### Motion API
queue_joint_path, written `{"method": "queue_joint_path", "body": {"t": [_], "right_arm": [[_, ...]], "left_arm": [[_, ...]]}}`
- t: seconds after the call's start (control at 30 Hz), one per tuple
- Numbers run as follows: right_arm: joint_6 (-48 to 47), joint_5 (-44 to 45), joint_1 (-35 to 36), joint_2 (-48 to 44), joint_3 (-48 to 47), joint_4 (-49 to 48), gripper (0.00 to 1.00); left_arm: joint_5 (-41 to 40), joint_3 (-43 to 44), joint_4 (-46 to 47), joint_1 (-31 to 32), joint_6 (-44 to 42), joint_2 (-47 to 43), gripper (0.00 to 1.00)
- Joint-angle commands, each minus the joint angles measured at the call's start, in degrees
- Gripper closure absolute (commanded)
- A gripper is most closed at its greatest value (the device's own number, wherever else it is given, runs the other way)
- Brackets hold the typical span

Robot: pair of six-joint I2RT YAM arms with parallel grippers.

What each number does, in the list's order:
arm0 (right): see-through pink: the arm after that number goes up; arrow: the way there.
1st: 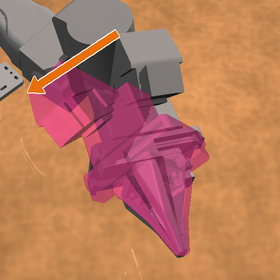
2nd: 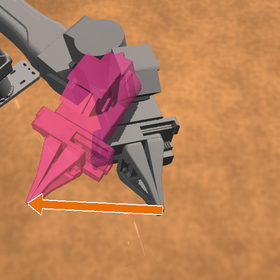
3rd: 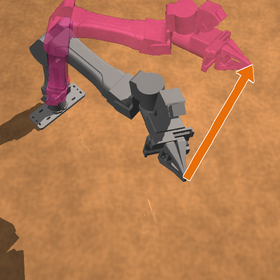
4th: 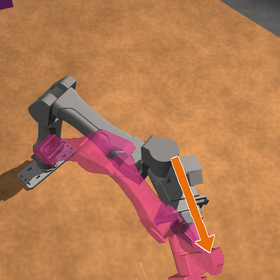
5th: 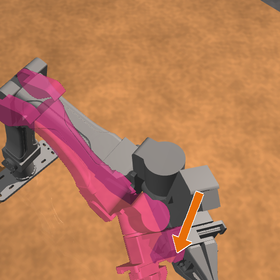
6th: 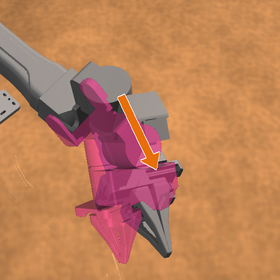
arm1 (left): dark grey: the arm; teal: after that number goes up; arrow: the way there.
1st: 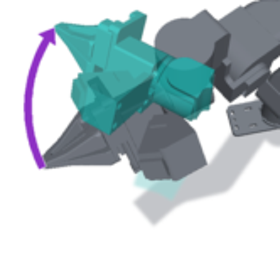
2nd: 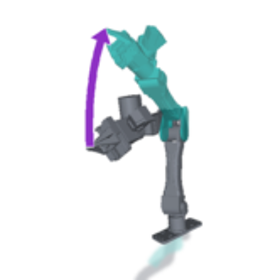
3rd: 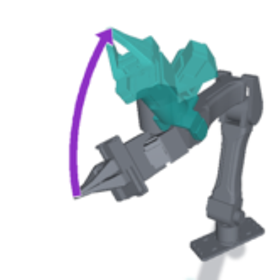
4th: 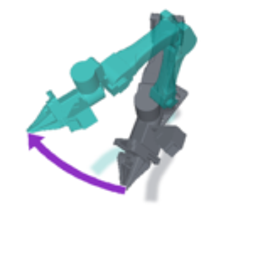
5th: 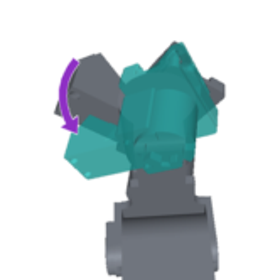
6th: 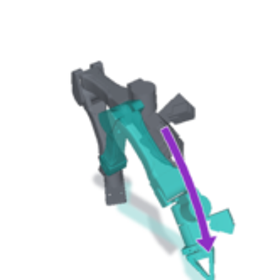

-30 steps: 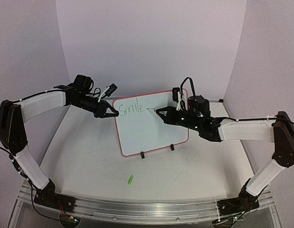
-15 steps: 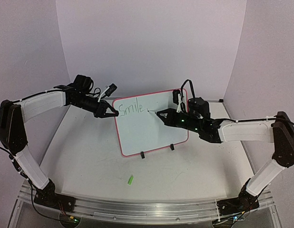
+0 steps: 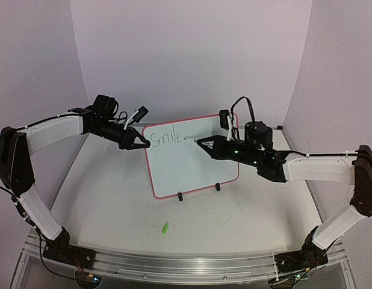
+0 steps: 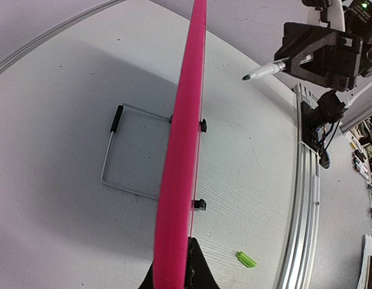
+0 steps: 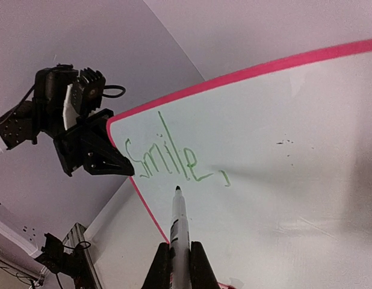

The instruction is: Write a sentence on the whiteboard

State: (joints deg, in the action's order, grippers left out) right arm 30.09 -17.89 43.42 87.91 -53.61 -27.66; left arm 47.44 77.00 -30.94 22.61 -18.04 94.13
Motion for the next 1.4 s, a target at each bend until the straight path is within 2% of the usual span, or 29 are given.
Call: {"method": "queue_joint_path", "body": {"t": [0.0, 0.27, 0.63, 1.37], "right_arm": [[-1.8, 1.7, -0.3, -5.0, -0.2, -0.4, 1.00], [-4.0, 1.7, -1.3, -7.1, 0.2, 3.8, 1.00], [-3.8, -6.9, -7.0, -7.9, 2.3, 4.3, 1.00], [-5.9, -6.3, -7.9, -1.5, -2.8, 5.7, 1.00]], "left_arm": [[-7.0, 0.3, 0.1, -0.5, -3.8, -1.2, 1.00], [-7.0, 0.2, 0.2, -0.4, -3.8, -1.2, 1.00], [-7.4, 0.1, 0.0, -0.1, -3.9, -1.5, 1.00], [-8.0, 0.2, -0.3, 0.4, -4.2, -0.7, 1.00]]}}
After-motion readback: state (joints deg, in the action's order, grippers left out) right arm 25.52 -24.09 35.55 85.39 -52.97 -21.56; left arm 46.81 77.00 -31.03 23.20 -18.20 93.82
